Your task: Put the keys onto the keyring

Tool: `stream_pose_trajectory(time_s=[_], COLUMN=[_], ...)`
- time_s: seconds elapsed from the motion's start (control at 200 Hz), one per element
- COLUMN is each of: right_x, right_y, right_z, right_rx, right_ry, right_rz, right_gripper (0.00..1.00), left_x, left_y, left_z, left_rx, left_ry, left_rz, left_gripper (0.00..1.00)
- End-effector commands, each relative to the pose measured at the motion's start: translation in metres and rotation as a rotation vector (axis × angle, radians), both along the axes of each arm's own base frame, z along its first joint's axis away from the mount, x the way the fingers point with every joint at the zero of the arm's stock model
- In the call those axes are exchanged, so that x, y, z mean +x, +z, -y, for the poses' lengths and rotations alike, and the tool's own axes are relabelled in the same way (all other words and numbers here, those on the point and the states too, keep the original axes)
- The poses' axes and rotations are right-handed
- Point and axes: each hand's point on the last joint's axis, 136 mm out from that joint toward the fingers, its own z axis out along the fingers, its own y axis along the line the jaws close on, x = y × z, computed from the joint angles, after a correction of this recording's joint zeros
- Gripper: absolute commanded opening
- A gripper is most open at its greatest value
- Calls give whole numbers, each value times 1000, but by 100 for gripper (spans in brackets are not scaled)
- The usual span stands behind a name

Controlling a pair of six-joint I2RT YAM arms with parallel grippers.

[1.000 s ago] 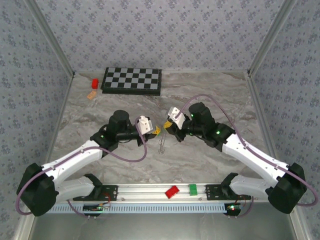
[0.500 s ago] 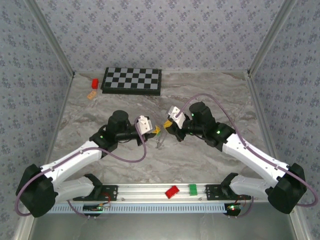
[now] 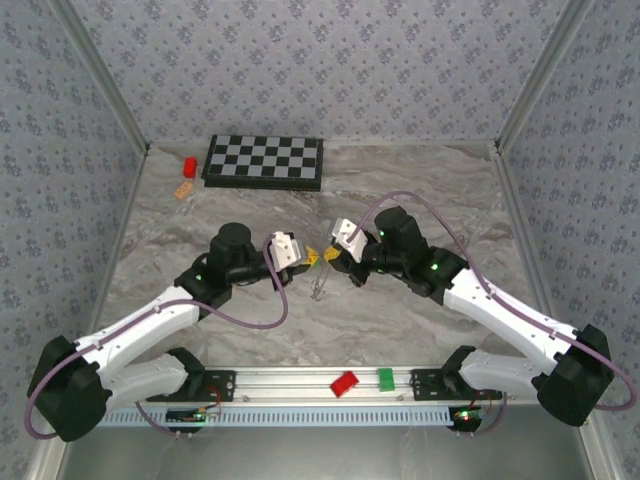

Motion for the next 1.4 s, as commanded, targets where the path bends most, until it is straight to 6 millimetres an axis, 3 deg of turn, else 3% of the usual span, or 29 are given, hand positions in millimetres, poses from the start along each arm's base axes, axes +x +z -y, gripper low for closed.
stream_pose_trajectory(time_s=[0.0,0.495,1.394], right_x=[-1,0,-2], right_y=[13,13,15], right_z=[-2,1,-3], right_rx=[27,31,47], right_ry=[8,-7,16], right_rz=[51,56,56], right_gripper=[0,0,0], left_x=[0,11,3], left_y=[11,12,10], left_z=[1,-5,1], left_rx=[-27,-35,-27], left_ry=[-13,58,-4], left_rz=[20,36,3], left_gripper=[0,0,0])
